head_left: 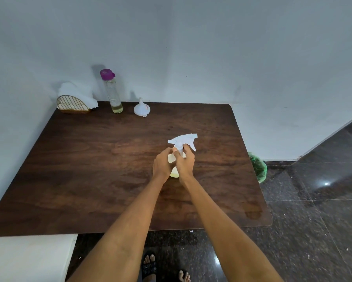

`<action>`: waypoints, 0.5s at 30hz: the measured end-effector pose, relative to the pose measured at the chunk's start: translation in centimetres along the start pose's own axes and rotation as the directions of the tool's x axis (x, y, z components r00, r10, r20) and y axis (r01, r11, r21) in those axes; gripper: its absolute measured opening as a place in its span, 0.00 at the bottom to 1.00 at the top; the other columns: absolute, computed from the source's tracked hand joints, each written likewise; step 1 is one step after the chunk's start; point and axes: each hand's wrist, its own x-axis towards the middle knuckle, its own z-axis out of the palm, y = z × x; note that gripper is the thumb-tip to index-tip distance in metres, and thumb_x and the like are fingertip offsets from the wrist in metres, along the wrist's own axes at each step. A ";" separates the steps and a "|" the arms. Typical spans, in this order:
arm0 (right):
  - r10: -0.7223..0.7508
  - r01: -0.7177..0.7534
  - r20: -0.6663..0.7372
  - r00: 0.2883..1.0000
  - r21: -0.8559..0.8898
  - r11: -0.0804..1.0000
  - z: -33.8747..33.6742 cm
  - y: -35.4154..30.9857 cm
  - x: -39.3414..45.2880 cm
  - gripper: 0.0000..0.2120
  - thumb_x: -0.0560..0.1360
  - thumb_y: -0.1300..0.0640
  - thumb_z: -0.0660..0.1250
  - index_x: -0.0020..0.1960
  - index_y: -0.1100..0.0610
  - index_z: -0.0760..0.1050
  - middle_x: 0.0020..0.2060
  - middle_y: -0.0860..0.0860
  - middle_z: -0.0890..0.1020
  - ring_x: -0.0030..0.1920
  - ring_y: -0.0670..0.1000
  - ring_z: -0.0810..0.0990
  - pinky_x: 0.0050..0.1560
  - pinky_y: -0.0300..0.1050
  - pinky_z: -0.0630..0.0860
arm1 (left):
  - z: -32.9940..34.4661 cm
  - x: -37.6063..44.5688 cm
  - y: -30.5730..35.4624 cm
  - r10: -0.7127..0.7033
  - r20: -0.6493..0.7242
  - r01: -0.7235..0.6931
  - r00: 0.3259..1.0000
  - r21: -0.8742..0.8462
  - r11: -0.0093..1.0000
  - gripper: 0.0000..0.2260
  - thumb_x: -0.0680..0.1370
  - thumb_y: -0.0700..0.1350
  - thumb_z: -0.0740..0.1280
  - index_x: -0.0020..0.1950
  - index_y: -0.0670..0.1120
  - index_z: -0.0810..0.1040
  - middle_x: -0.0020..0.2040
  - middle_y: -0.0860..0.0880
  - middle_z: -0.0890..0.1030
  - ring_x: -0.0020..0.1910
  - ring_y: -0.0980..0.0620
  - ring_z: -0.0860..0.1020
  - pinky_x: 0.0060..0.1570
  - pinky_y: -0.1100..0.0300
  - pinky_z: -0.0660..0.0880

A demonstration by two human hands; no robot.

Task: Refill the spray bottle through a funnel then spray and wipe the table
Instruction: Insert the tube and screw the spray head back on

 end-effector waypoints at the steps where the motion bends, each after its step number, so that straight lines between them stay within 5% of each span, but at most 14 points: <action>1: -0.008 0.007 -0.052 0.999 -0.018 1.000 0.2 0.1 0.0 0.01 0.74 0.62 0.66 0.46 0.60 0.74 0.40 0.47 0.78 0.41 0.45 0.77 0.49 0.45 0.76 | 0.0 -0.1 0.0 0.000 -0.006 0.000 1.000 -0.006 1.000 0.08 0.75 0.43 0.67 0.53 0.45 0.77 0.50 0.48 0.84 0.51 0.46 0.80 0.47 0.52 0.75; 4: -0.009 -0.016 -0.238 0.971 -0.105 0.994 1.6 0.0 -0.6 0.04 0.72 0.60 0.69 0.45 0.60 0.78 0.40 0.50 0.82 0.42 0.51 0.80 0.53 0.51 0.78 | 0.0 -0.6 0.2 -0.036 -0.030 0.034 0.999 -0.045 0.998 0.06 0.78 0.45 0.61 0.49 0.45 0.76 0.47 0.47 0.83 0.48 0.46 0.80 0.44 0.55 0.71; 7: 0.011 -0.053 -0.269 0.963 -0.149 0.987 2.0 -0.7 -0.8 0.06 0.72 0.57 0.70 0.46 0.59 0.78 0.42 0.52 0.84 0.44 0.54 0.81 0.56 0.51 0.77 | -0.1 -0.6 0.6 -0.085 -0.032 0.083 0.996 -0.080 0.993 0.09 0.80 0.46 0.57 0.48 0.44 0.75 0.47 0.46 0.82 0.49 0.46 0.79 0.44 0.56 0.69; 12: 0.025 -0.014 0.065 0.998 -0.154 0.988 -0.3 -0.1 0.9 0.05 0.76 0.56 0.66 0.45 0.57 0.73 0.43 0.50 0.78 0.48 0.51 0.77 0.55 0.48 0.75 | -0.1 0.3 0.5 -0.042 0.028 0.042 0.999 0.011 0.999 0.11 0.74 0.44 0.69 0.55 0.44 0.76 0.54 0.46 0.82 0.53 0.44 0.79 0.49 0.52 0.75; 15: 0.021 -0.005 0.180 0.983 -0.085 0.996 -1.1 -0.1 1.3 0.08 0.78 0.60 0.63 0.40 0.54 0.71 0.37 0.47 0.75 0.42 0.46 0.74 0.46 0.37 0.72 | -0.2 0.5 0.2 -0.024 0.054 0.023 0.998 0.012 1.000 0.14 0.72 0.45 0.72 0.55 0.45 0.76 0.53 0.46 0.83 0.53 0.45 0.80 0.48 0.52 0.76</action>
